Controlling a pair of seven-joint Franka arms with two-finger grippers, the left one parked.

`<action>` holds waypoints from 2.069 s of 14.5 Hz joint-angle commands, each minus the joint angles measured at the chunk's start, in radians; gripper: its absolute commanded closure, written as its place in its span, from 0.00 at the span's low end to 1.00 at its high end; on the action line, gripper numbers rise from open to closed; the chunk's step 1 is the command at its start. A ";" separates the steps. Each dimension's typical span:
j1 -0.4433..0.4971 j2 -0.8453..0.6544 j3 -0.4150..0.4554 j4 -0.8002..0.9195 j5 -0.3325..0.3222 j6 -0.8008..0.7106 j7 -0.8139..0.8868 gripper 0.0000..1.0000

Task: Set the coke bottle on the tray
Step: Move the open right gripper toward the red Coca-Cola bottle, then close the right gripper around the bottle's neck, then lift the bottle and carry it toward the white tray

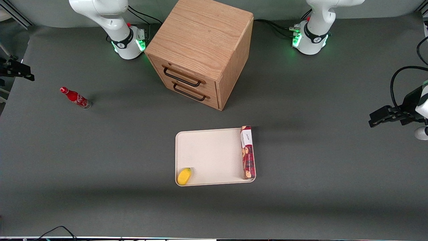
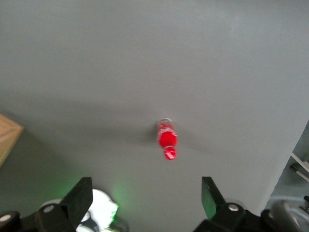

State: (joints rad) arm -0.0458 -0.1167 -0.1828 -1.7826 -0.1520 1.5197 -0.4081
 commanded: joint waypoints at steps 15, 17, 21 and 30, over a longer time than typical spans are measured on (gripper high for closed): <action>0.001 -0.169 -0.271 -0.850 -0.113 0.809 -0.130 0.55; 0.001 -0.169 -0.274 -0.848 -0.113 0.810 -0.155 0.86; 0.006 -0.169 -0.274 -0.841 -0.113 0.801 -0.158 1.00; 0.012 -0.150 -0.023 -0.262 0.038 0.214 -0.144 1.00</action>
State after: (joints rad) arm -0.0377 -0.2927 -0.2696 -2.2479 -0.1803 1.9000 -0.5445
